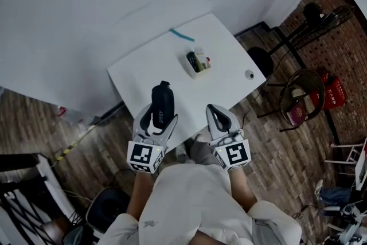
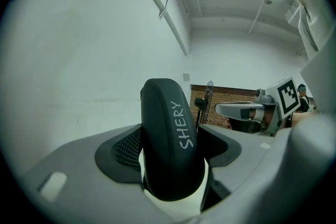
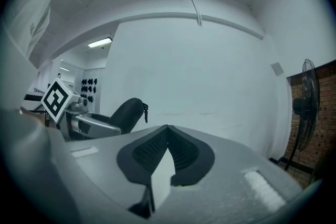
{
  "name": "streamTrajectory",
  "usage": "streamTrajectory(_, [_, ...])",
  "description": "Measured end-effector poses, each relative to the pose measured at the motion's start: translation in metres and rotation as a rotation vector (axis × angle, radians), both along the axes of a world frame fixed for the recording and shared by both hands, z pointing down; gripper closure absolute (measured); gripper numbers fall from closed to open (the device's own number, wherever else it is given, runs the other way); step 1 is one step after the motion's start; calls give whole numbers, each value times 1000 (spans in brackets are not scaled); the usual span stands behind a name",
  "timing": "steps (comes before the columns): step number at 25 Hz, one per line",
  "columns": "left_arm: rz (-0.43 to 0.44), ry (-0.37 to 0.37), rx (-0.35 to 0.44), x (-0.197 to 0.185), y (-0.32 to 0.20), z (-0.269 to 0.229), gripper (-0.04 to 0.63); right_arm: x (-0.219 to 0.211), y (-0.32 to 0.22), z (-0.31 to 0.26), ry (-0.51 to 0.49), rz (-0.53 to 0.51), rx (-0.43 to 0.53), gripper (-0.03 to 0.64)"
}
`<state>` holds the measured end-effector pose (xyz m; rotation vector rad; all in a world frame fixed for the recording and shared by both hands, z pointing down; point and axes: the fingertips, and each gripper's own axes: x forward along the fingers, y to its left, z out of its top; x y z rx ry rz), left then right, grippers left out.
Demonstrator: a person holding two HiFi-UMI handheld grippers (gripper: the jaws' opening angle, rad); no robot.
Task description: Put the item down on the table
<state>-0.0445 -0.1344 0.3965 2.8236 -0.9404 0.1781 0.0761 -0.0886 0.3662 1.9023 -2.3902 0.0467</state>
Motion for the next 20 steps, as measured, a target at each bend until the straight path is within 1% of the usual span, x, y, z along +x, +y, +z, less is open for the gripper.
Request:
streamTrajectory(8, [-9,-13,-29,14,-16,15,245,13,-17,17,-6,-10,-37,614])
streamTrajectory(15, [-49,-28,-64,26,-41,31,245,23,-51,29,-17,-58,-59,614])
streamTrajectory(20, [-84,-43,-101,38,-64,48,245,35,-78,44,-27,-93,-96,614])
